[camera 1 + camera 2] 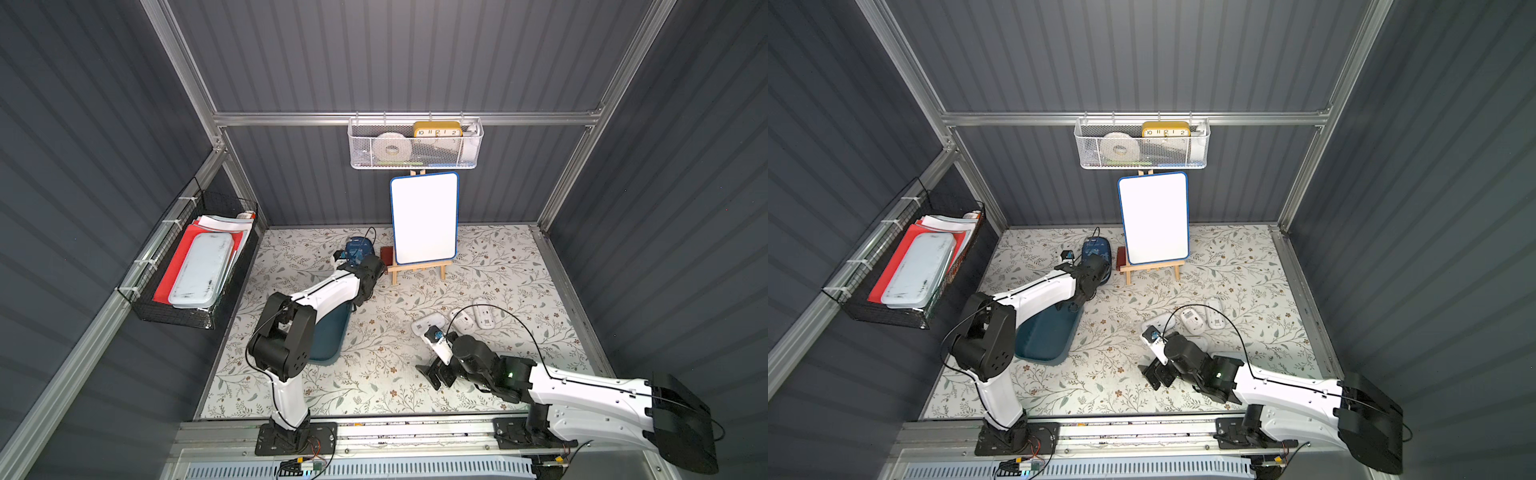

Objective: Put the mouse in the storage box
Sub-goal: Move the storage box to the center of the board, then place the mouse in the storage box.

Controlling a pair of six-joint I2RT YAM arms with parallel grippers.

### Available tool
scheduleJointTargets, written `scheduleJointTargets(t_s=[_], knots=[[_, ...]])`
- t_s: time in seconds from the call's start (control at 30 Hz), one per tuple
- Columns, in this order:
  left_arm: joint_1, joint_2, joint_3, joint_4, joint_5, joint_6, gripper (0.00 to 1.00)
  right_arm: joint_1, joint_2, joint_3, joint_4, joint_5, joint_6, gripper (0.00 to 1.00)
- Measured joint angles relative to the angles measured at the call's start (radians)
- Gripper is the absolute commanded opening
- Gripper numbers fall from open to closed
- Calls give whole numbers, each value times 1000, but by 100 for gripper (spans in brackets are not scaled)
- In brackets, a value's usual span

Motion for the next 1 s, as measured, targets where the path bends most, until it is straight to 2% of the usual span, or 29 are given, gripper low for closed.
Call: scheduleJointTargets(t_s=[0.2,0.23,0.3,0.37,0.43,0.5,0.53,0.63,1.0], knots=[[0,82,-19,41,-56,117,0,0,0,0,0,0,0,99],[0,82,-22,45,-58,125,3,0,0,0,0,0,0,99],[0,84,-23,47,-62,134,26,0,0,0,0,0,0,99],[0,86,-22,44,-61,138,41,0,0,0,0,0,0,99],[0,91,-22,42,-56,142,69,0,0,0,0,0,0,99],[1,91,-22,41,-47,146,86,0,0,0,0,0,0,99],[1,91,-22,42,-40,150,91,0,0,0,0,0,0,99],[1,84,-23,47,-13,153,97,0,1,0,0,0,0,99],[1,-98,-25,73,162,207,98,-2,15,0,0,0,0,99]])
